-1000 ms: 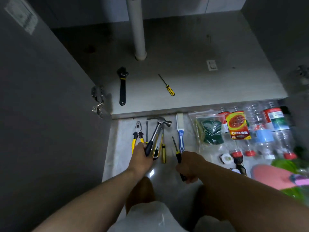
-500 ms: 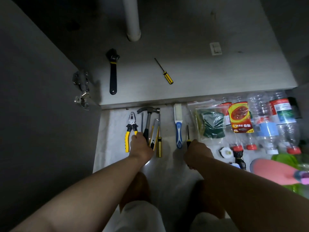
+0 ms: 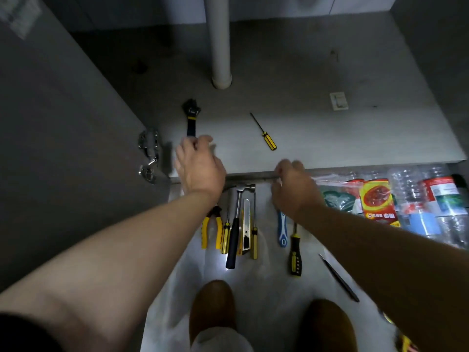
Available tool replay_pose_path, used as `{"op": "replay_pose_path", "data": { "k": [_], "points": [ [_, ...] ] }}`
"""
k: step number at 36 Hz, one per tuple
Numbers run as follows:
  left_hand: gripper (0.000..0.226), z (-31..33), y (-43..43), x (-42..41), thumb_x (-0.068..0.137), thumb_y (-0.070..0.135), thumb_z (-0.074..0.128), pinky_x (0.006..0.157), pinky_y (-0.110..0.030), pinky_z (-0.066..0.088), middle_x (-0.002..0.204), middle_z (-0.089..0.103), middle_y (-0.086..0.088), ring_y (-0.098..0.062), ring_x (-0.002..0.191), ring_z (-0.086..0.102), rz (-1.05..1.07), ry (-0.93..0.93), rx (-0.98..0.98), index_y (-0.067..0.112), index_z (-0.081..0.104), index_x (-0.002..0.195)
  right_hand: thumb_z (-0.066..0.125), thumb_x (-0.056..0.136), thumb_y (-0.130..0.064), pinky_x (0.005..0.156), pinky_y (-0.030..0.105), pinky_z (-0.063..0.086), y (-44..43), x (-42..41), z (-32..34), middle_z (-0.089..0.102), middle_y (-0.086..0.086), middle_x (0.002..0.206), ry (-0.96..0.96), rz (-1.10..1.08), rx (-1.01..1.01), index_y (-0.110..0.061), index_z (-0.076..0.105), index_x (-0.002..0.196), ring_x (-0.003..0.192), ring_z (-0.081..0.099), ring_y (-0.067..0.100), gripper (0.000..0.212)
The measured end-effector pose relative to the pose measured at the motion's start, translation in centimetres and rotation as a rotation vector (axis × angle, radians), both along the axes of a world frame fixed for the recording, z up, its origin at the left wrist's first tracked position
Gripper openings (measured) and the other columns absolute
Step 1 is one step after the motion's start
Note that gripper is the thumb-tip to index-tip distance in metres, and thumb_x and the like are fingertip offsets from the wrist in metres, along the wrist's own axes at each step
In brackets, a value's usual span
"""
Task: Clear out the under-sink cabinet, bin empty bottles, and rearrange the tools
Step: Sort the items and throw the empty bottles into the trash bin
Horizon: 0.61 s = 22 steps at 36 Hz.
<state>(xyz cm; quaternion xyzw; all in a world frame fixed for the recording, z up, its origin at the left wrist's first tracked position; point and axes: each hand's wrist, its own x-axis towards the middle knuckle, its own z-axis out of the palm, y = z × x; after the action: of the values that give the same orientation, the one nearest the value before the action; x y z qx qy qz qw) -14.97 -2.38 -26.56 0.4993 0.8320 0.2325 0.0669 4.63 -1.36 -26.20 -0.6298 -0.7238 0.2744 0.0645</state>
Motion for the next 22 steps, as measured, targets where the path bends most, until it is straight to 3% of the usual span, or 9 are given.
{"op": "replay_pose_path", "data": {
  "k": [4,6,8,12,16,18,22],
  "points": [
    [0.055,-0.5,2.5,-2.6,0.094,0.018,0.06,0.111,-0.048,0.033,0.15,0.036,-0.019,-0.039,0.138,0.035,-0.002,0.057,-0.21,0.032,0.045,0.145,0.063,0.091,-0.011,0.086,0.032,0.054,4.3,-1.5,0.9,0.042,0.008,0.13,0.002,0.045,0.079,-0.023,0.048,0.127,0.092,0.057,0.023,0.041],
    [0.046,-1.0,3.5,-3.4,0.093,0.017,0.057,0.104,-0.045,0.039,0.14,0.042,-0.02,-0.041,0.128,0.042,0.047,-0.026,-0.232,0.028,0.052,0.137,0.062,0.092,-0.011,0.097,0.036,0.052,6.0,-2.2,0.9,0.041,0.008,0.138,-0.022,0.115,0.07,-0.023,0.05,0.136,0.106,0.058,0.028,0.048],
    [0.033,-1.4,4.0,-3.7,0.092,0.012,0.055,0.101,-0.043,0.042,0.13,0.047,-0.019,-0.04,0.121,0.045,0.074,-0.067,-0.227,0.018,0.061,0.123,0.061,0.091,-0.01,0.101,0.039,0.051,7.1,-2.8,0.5,0.044,0.008,0.14,-0.084,0.198,0.068,-0.019,0.055,0.133,0.114,0.057,0.028,0.044],
    [0.027,-1.9,4.1,-3.5,0.087,0.009,0.056,0.096,-0.04,0.043,0.129,0.046,-0.02,-0.04,0.12,0.043,0.112,-0.091,-0.235,0.011,0.061,0.114,0.065,0.089,-0.008,0.095,0.039,0.055,7.4,-3.4,-0.6,0.052,0.009,0.126,-0.146,0.158,0.121,-0.01,0.061,0.123,0.106,0.06,0.027,0.034],
    [0.061,-1.3,4.0,-2.0,0.088,0.015,0.061,0.101,-0.051,0.042,0.137,0.042,-0.029,-0.045,0.129,0.04,0.203,-0.171,-0.378,0.009,0.035,0.143,0.065,0.089,-0.004,0.089,0.042,0.056,6.0,-3.1,-1.0,0.052,0.013,0.118,-0.17,0.084,0.149,-0.007,0.059,0.117,0.098,0.062,0.032,0.029],
    [0.069,-1.0,3.5,-0.9,0.09,0.014,0.063,0.103,-0.048,0.041,0.14,0.042,-0.028,-0.044,0.131,0.042,0.235,-0.208,-0.417,0.008,0.025,0.147,0.062,0.089,0.0,0.086,0.045,0.056,4.7,-2.7,-0.9,0.052,0.016,0.116,-0.169,0.053,0.114,-0.008,0.051,0.12,0.097,0.063,0.036,0.034],
    [0.05,-0.9,1.6,0.5,0.091,0.012,0.063,0.101,-0.044,0.045,0.134,0.055,-0.023,-0.041,0.126,0.053,0.223,-0.292,-0.443,0.003,0.042,0.135,0.059,0.088,-0.004,0.077,0.039,0.05,1.2,-0.7,-0.6,0.056,0.015,0.112,-0.094,0.005,0.032,-0.01,0.045,0.12,0.097,0.061,0.034,0.035]
  ]
}}
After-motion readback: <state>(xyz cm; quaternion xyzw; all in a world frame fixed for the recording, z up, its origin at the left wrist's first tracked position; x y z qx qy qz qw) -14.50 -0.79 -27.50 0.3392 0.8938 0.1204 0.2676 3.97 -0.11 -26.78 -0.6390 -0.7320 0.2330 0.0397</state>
